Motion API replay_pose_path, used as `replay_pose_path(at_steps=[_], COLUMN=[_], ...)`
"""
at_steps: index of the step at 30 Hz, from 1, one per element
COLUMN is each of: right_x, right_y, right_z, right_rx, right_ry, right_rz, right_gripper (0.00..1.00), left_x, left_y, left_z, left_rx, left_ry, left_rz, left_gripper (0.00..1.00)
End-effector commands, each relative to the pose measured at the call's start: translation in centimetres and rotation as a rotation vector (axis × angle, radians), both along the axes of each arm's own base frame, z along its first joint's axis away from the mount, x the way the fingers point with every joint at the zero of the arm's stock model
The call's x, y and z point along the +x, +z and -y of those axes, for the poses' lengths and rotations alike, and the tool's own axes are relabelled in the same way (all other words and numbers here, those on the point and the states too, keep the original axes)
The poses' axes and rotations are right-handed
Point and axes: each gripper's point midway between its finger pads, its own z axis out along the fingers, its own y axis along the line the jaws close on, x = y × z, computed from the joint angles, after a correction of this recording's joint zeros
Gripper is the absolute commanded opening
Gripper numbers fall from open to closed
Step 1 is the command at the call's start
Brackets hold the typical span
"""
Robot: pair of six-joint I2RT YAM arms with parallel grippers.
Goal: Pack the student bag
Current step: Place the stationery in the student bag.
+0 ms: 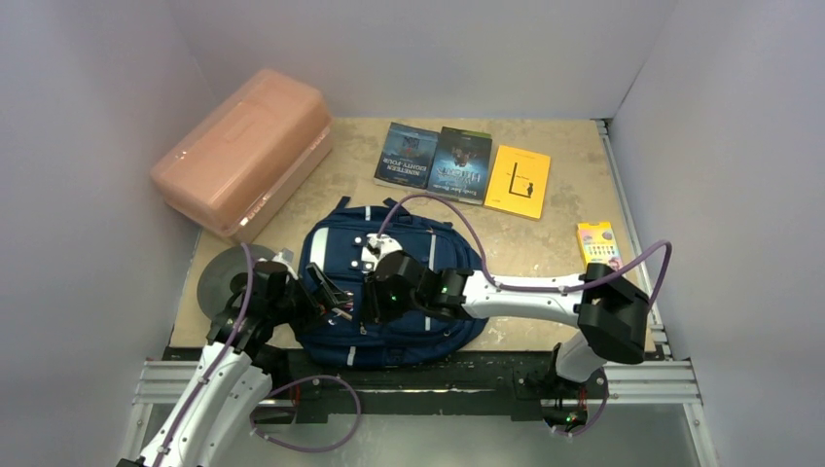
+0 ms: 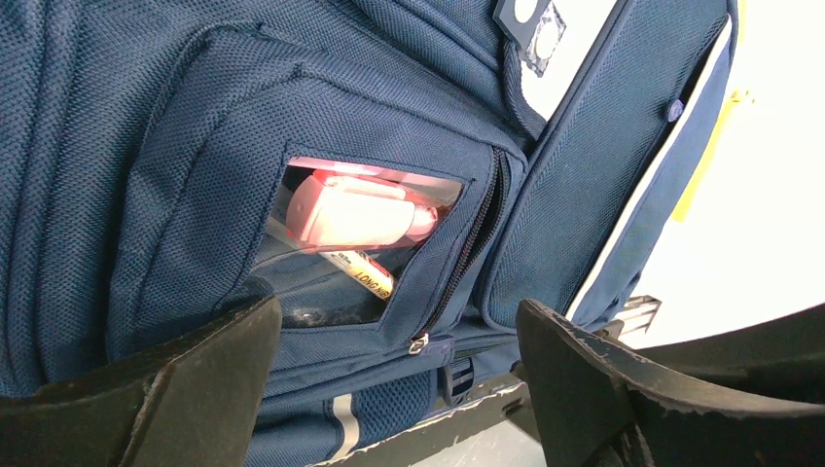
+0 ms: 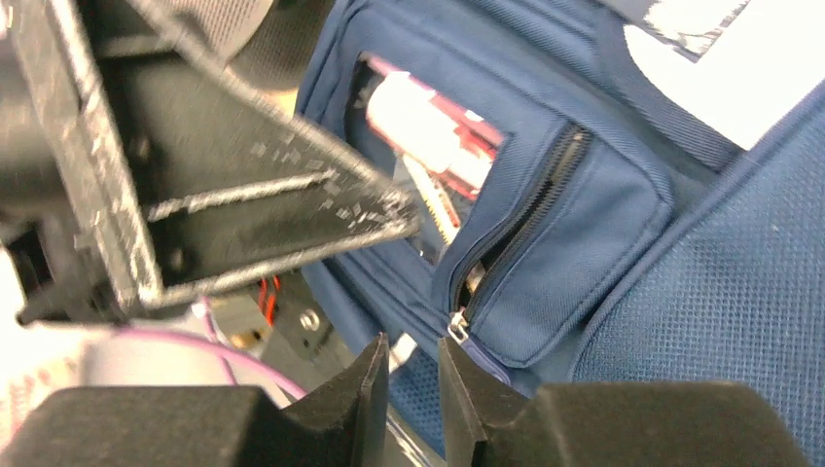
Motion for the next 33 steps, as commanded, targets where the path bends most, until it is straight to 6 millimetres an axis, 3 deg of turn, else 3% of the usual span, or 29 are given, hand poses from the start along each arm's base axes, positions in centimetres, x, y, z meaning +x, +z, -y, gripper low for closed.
replay_pose_path(at_steps=[1, 4, 8, 10, 15, 25, 33], right_x=[-0.4, -0.1, -0.7, -1.1, -1.9, -1.4, -0.8], right_y=[0.9, 0.5, 0.8, 0.8, 0.5, -1.8, -5.3], right_z=[-0.6, -0.2, 0.8, 0.8, 0.5, 0.1, -0.1], right_rx=[-0.016, -0.034, -0.130, -0.174, -0.211, -0.333, -0.443], right_ry=[0.317, 0.396, 0.436, 0.444, 0.459, 0.454, 0.483], right_rz=[0.289, 0.484, 0.813, 0.879, 0.957, 0.995, 0.996], right_gripper=[0.32, 0.40, 0.43, 0.44, 0.43, 0.43, 0.44], left_x=[0.1, 0.2, 0.1, 0.1, 0.2, 0.1, 0.2], left_y=[-0.5, -0.4, -0.4, -0.4, -0.2, 0.3, 0.8], left_z=[-0.4, -0.3, -0.4, -0.3, -0.2, -0.2, -0.1], left_rx=[0.023, 0.022, 0.028, 0.025, 0.022, 0.023, 0.018], left_ry=[0.006, 0.002, -0.001, -0.004, -0.003, -0.015, -0.027], left_rz=[0.004, 0.007, -0.002, -0.004, 0.002, 0.016, 0.024], left_gripper=[0.92, 0.92, 0.92, 0.92, 0.93, 0.93, 0.95])
